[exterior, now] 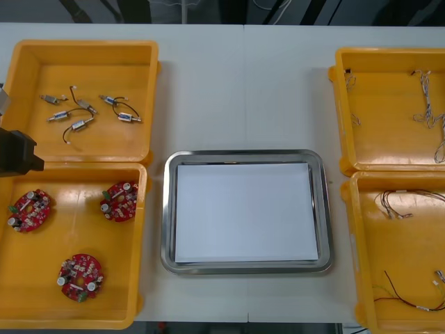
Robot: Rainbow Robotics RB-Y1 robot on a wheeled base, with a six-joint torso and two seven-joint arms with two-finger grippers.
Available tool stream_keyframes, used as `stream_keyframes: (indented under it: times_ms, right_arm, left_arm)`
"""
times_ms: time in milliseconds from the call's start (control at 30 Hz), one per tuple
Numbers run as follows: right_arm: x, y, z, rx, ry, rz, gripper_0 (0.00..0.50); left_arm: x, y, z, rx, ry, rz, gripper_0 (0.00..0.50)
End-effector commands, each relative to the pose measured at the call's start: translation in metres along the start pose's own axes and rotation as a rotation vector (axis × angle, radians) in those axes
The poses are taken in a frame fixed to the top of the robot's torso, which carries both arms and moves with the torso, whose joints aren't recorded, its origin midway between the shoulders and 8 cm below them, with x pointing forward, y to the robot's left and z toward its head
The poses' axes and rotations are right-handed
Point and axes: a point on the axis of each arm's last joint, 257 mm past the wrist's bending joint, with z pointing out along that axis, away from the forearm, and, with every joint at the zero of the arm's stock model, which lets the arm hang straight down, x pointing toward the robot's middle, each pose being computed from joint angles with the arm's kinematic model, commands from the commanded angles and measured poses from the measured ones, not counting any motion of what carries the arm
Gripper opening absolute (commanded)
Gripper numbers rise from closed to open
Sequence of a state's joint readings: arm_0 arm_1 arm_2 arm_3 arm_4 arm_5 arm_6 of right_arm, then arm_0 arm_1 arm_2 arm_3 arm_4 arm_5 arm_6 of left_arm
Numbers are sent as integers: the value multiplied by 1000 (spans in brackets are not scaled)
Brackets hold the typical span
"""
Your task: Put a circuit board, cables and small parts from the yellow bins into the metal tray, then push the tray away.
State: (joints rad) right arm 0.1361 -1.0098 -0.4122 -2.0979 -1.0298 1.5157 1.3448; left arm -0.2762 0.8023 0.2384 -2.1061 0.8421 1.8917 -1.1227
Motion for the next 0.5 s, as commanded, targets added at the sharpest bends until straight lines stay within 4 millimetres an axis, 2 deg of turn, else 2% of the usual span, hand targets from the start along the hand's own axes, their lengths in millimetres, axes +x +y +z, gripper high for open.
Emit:
stream_keyframes:
  times_ms: [33,500]
  right_arm:
    - [1,-11,-7,41,14,-61,500]
    - [1,-11,-7,41,14,-61,500]
  left_arm:
    - [-4,-10,-7,17,-25,60,500]
    - [-4,-10,-7,17,-25,60,500]
